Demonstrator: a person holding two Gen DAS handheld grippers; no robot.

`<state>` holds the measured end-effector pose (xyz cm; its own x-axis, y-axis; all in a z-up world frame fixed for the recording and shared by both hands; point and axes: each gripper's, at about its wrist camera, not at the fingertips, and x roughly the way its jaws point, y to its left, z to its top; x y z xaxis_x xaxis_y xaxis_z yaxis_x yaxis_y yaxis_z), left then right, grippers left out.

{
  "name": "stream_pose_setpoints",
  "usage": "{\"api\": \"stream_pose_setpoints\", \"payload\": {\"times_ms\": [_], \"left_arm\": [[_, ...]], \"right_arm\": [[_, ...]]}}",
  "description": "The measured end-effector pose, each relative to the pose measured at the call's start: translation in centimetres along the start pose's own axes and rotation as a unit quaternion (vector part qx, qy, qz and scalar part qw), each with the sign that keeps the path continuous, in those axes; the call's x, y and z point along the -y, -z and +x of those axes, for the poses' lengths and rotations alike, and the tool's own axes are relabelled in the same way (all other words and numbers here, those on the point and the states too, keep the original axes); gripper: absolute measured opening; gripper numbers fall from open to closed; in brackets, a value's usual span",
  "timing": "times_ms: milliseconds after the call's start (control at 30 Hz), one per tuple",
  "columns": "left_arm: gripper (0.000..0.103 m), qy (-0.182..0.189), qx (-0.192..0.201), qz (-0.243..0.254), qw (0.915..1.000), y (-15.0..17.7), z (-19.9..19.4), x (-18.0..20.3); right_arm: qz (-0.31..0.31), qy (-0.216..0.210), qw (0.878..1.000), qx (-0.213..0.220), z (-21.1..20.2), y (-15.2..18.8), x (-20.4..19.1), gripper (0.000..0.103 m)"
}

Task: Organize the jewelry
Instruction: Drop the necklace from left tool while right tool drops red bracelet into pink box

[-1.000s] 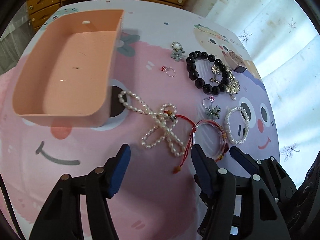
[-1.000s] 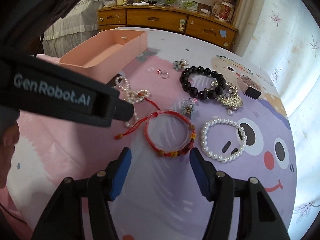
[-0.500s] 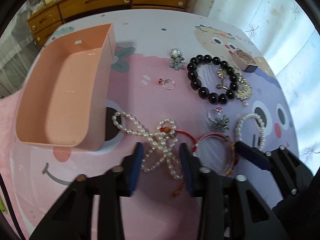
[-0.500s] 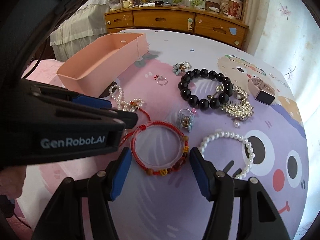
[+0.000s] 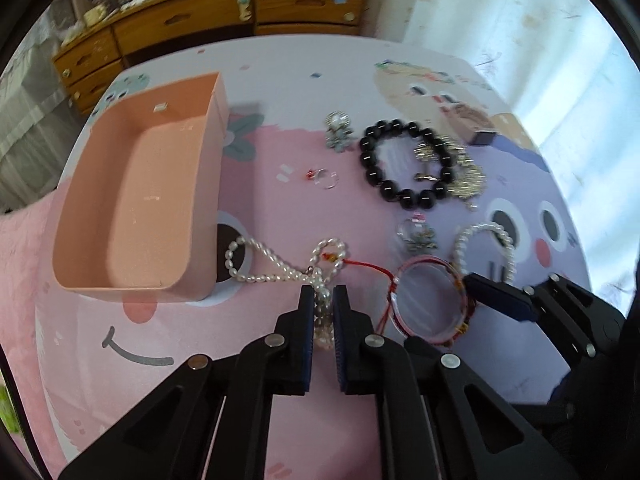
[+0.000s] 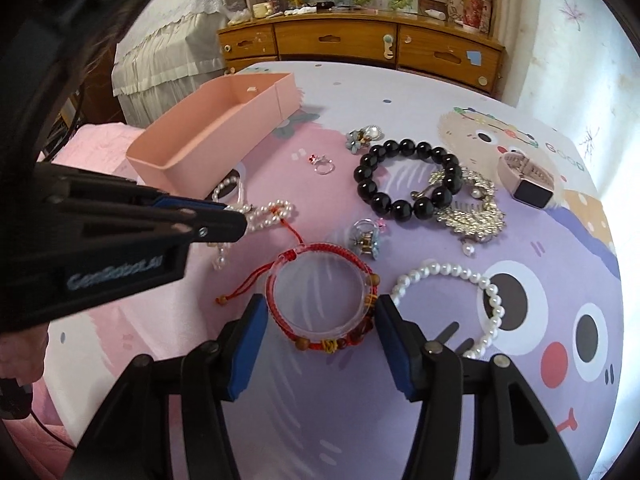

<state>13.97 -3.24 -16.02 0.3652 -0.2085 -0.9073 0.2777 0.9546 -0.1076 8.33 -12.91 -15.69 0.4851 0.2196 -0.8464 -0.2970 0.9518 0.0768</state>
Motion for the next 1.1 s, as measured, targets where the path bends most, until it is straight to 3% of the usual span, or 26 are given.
{"api": "stream_pose_setpoints", "payload": {"times_ms": [300,467,733,933,1100], "left_arm": [[0.007,0.048,0.054,0.037,0.9967,-1.5,-6.9,-0.7],[0.006,0.061,0.094,0.052,0.9924,-3.5,-11.1,-2.0],[0.007,0.054,0.155,0.067,0.9842,-7.0,-16.3,-5.4],[0.007,0.044,0.186,0.078,0.9784,-9.3,-17.2,-8.1],[0.007,0.039,0.176,0.065,0.9814,-10.7,-14.9,-10.8]], "right_arm": [[0.023,-0.005,0.999,0.031,-3.8,-1.6,-0.5,0.056],[0.014,0.017,0.998,0.053,-5.6,-3.3,-1.7,0.056],[0.004,0.030,0.994,0.107,-7.4,-7.6,-4.2,0.056],[0.015,0.020,0.990,0.140,-7.0,-10.3,-6.7,0.056],[0.024,0.004,0.989,0.146,-5.0,-11.4,-9.1,0.056]]}}
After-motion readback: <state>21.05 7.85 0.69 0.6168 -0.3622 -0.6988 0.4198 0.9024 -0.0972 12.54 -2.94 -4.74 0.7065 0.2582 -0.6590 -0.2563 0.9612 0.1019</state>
